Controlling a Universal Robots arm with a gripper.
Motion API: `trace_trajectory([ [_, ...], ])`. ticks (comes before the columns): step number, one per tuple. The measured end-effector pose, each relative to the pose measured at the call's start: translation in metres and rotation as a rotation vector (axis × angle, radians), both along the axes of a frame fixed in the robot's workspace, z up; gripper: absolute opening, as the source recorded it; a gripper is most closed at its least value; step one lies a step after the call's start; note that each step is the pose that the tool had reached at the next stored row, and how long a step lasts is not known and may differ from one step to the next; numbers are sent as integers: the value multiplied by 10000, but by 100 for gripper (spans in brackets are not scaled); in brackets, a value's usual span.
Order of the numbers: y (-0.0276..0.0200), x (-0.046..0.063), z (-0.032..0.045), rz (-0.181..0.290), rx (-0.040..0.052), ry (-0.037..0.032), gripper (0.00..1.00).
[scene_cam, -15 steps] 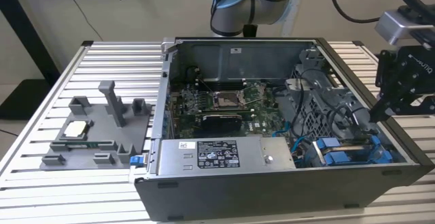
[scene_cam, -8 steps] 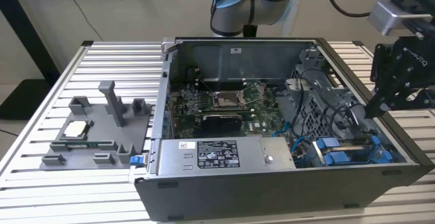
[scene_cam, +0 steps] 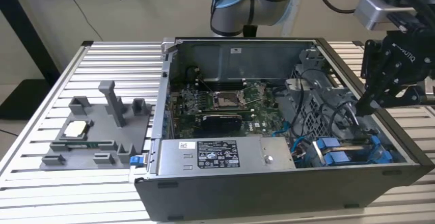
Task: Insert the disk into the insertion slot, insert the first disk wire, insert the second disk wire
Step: 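Insert the second disk wire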
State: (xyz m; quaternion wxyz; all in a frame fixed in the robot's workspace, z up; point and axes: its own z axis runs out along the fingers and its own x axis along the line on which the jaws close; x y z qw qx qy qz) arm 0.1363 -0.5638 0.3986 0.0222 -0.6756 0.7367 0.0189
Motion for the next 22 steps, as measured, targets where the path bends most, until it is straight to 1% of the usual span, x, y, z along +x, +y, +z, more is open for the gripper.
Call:
trace_trajectory([
  [3, 0, -93, 0, 1, -1, -58, 16],
  [6, 0, -164, 0, 1, -1, -97, 16],
  [22, 1, -201, -3, 0, -1, -100, 16],
])
